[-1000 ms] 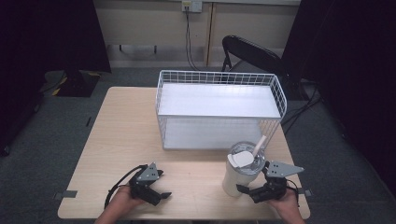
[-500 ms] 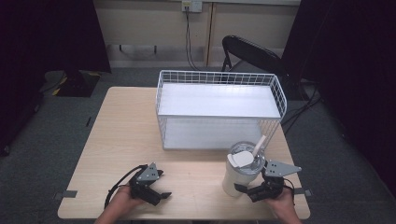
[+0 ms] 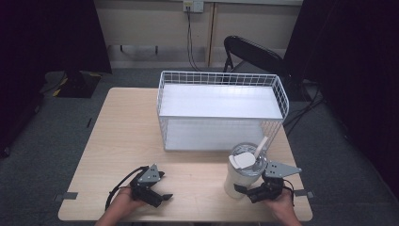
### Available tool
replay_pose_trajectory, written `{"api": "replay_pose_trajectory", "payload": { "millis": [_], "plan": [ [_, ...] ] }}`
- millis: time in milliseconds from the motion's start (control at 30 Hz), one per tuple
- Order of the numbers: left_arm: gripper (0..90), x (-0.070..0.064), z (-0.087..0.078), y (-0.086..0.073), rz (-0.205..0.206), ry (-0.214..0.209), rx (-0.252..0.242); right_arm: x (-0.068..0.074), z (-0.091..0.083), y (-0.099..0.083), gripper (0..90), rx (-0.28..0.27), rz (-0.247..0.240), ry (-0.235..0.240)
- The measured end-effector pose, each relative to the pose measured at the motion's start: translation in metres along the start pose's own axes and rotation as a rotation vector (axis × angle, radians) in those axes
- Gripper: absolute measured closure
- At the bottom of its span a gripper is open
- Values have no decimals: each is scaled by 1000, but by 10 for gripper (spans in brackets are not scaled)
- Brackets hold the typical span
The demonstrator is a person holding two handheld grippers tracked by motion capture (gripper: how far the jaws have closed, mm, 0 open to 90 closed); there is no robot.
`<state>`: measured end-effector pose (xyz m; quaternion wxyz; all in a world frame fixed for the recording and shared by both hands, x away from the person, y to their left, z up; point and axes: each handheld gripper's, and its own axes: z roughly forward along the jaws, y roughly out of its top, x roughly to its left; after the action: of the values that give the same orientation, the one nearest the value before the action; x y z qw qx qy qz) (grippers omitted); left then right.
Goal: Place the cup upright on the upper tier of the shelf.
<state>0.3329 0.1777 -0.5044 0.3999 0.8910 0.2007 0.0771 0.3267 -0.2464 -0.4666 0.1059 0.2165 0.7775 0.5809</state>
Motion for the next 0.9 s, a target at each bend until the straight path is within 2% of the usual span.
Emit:
{"api": "replay_pose_trajectory", "payload": {
  "millis": [200, 500, 567, 700, 900],
  "plan": [
    [130, 0, 0, 0, 0, 1, 0, 2, 3, 1, 73, -8, 2, -16],
    [130, 0, 0, 0, 0, 0, 0, 5, 5, 3, 83, -23, 34, -54],
    [130, 0, 0, 0, 5, 2, 4, 6, 4, 2, 91, -38, 19, -72],
    [130, 0, 0, 0, 0, 0, 0, 6, 2, 3, 95, -38, 31, -87],
    [130, 0, 0, 0, 3, 1, 3, 10, 1, 6, 97, -29, -6, -102]
  ]
}}
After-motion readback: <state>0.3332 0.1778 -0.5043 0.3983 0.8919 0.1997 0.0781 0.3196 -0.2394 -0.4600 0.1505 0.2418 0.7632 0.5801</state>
